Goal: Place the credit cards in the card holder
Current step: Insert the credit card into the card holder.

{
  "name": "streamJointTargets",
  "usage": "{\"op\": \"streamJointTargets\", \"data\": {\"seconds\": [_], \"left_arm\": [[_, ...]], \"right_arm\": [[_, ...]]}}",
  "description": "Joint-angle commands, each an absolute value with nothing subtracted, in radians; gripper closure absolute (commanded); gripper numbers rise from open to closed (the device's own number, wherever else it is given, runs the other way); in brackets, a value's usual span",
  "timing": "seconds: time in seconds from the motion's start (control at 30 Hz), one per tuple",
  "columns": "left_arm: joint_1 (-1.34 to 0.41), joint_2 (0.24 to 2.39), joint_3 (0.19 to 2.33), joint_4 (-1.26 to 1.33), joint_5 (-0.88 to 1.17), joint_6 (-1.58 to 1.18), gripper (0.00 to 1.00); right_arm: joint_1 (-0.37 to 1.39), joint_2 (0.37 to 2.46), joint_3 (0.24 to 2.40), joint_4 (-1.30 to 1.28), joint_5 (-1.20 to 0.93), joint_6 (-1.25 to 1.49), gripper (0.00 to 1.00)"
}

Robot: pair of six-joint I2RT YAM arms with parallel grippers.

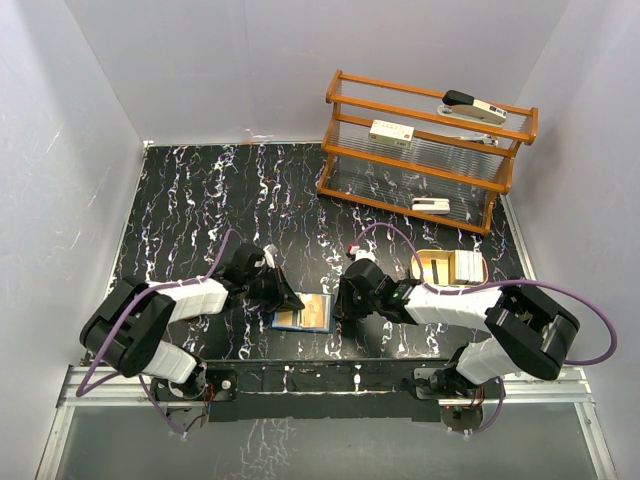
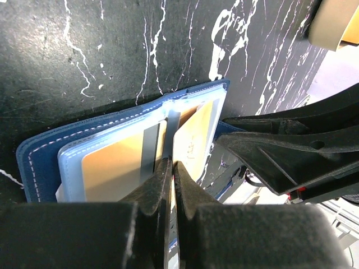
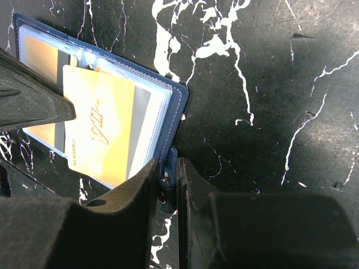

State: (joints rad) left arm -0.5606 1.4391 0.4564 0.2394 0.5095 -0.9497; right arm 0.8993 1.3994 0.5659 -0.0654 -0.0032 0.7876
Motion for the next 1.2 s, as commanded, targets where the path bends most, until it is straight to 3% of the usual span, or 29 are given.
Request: {"op": "streamJointTargets", "data": {"seconds": [0.0, 0.27, 0.5, 0.7, 0.87, 1.17], "left_arm": [[-0.574, 1.462, 0.483, 0.267, 0.525, -0.964, 0.99], [-0.591, 1.488, 0.532, 0.238, 0.525, -0.938, 0.90], [-0.592, 1.443, 0.549, 0.164, 0.473, -0.905, 0.70], [-0.593, 1.376, 0.566, 0.090, 0.416, -0.880, 0.62], [-0.593, 1.374, 0.577, 0.077, 0.407, -0.871, 0.61], [-0.593, 1.448, 0.534, 0.203, 0.487, -0.917, 0.73]], "right_arm": [[0.905, 1.397, 0.571, -0.028, -0.001, 0.775, 0.84], [0.905, 1.390, 0.587, -0.051, 0.029, 0.760, 0.84], [0.905, 1.394, 0.595, -0.064, 0.038, 0.746, 0.84], [0.905, 1.379, 0.600, -0.090, 0.057, 0.743, 0.84], [0.905, 1.383, 0.602, -0.084, 0.051, 0.744, 0.84], [0.905, 1.390, 0.597, -0.066, 0.035, 0.755, 0.84]]}}
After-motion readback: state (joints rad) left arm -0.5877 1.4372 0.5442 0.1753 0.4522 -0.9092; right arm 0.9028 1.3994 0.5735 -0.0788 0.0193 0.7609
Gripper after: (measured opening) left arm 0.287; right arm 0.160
